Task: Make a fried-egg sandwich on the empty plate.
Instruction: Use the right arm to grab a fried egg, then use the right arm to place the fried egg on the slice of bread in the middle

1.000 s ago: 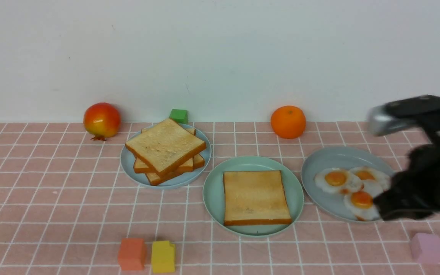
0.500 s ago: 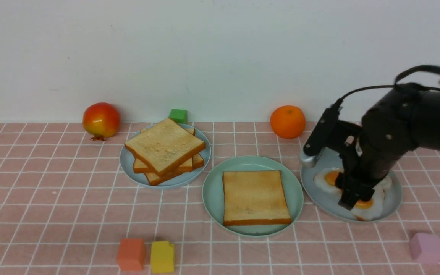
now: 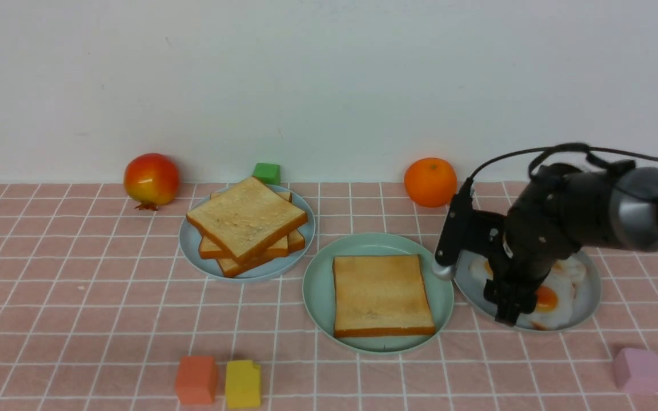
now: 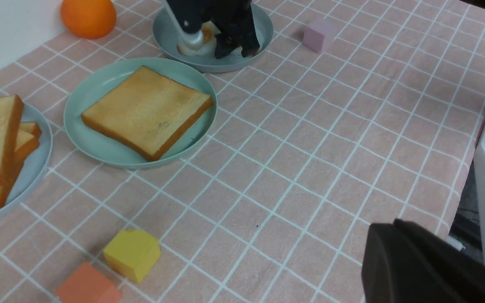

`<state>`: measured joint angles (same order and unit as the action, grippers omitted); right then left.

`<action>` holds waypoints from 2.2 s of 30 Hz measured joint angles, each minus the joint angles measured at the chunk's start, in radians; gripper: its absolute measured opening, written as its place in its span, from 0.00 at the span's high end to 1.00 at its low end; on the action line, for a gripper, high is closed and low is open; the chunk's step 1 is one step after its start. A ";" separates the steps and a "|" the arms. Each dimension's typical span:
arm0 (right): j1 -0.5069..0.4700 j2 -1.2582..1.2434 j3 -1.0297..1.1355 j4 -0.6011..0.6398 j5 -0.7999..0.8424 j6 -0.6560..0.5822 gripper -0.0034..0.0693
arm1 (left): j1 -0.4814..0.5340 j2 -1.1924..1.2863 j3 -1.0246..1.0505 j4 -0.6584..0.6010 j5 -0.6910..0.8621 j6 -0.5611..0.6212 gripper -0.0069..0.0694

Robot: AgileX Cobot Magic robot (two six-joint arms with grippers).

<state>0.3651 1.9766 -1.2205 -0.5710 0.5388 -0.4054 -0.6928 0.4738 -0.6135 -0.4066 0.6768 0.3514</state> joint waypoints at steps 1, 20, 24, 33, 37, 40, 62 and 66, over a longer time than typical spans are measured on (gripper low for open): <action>0.000 0.005 -0.002 -0.021 -0.007 0.006 0.21 | 0.000 0.000 0.000 -0.001 0.000 0.000 0.89; 0.001 0.028 -0.008 -0.085 -0.045 0.012 0.76 | 0.000 0.000 0.000 -0.028 0.003 0.001 0.89; 0.010 0.022 -0.008 -0.095 -0.029 0.015 0.76 | 0.000 0.000 0.000 -0.028 0.004 0.001 0.89; 0.101 -0.128 0.000 -0.126 0.098 0.131 0.79 | 0.000 0.000 0.000 -0.028 0.004 -0.008 0.89; 0.197 -0.246 0.000 -0.124 0.206 0.266 0.79 | 0.000 0.000 0.000 -0.023 0.004 -0.086 0.89; 0.298 -0.312 0.000 -0.096 0.263 0.379 0.79 | 0.000 0.002 0.000 -0.016 0.004 -0.136 0.89; 0.538 -0.042 0.001 -0.562 0.113 0.746 0.79 | 0.000 0.009 0.000 -0.036 0.106 -0.157 0.89; 0.513 0.006 0.001 -0.574 0.113 0.765 0.79 | 0.000 0.009 0.000 -0.064 0.108 -0.157 0.89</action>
<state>0.8782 1.9822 -1.2193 -1.1450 0.6513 0.3591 -0.6928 0.4824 -0.6135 -0.4703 0.7845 0.1941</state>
